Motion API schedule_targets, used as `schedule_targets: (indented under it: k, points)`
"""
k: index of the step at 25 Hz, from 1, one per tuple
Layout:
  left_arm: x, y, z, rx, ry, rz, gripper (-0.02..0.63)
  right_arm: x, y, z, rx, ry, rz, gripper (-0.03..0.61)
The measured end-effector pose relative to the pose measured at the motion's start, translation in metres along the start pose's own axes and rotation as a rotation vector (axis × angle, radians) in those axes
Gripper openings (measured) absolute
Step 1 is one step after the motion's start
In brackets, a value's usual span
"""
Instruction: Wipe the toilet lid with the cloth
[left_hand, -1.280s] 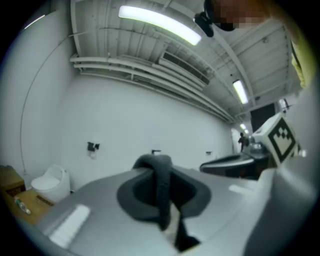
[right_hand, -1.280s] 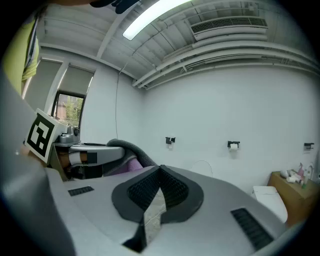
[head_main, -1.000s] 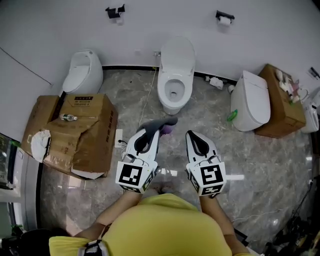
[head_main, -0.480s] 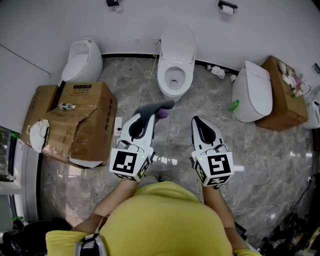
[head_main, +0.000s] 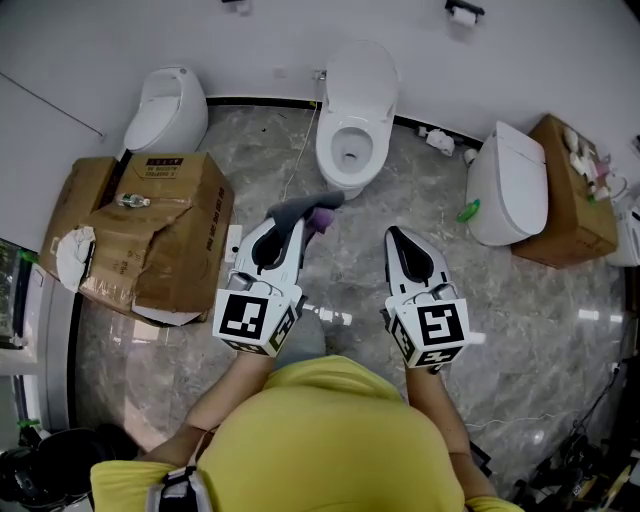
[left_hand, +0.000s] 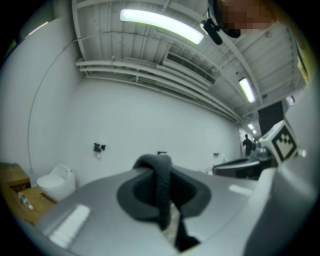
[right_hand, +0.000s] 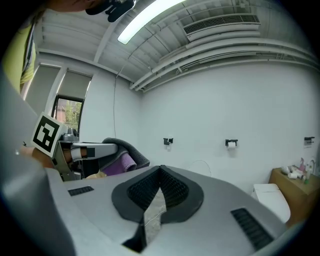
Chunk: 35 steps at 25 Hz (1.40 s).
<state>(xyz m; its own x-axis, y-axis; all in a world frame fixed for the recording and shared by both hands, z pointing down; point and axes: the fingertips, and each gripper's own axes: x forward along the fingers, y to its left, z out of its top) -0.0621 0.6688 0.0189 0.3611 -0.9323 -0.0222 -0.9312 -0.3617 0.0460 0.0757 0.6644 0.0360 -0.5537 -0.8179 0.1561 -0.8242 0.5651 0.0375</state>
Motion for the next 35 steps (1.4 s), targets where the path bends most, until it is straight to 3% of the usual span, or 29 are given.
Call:
schedule_targets:
  k: [9,18,28,35]
  points:
    - [0.035,0.022,-0.007,-0.021,0.001,0.012,0.021,0.036,-0.015,0.000,-0.007,0.008,0.010,0.015]
    - [0.125,0.087,-0.014,-0.037,0.019,-0.004,0.021,0.139,-0.046,0.010,-0.007,0.035,0.007,0.015]
    - [0.234,0.149,-0.012,-0.045,0.023,-0.084,0.021,0.246,-0.094,0.025,0.012,0.061,-0.066,0.015]
    - [0.273,0.175,-0.009,-0.045,0.049,-0.118,0.021,0.283,-0.109,0.027,0.042,0.084,-0.108,0.015]
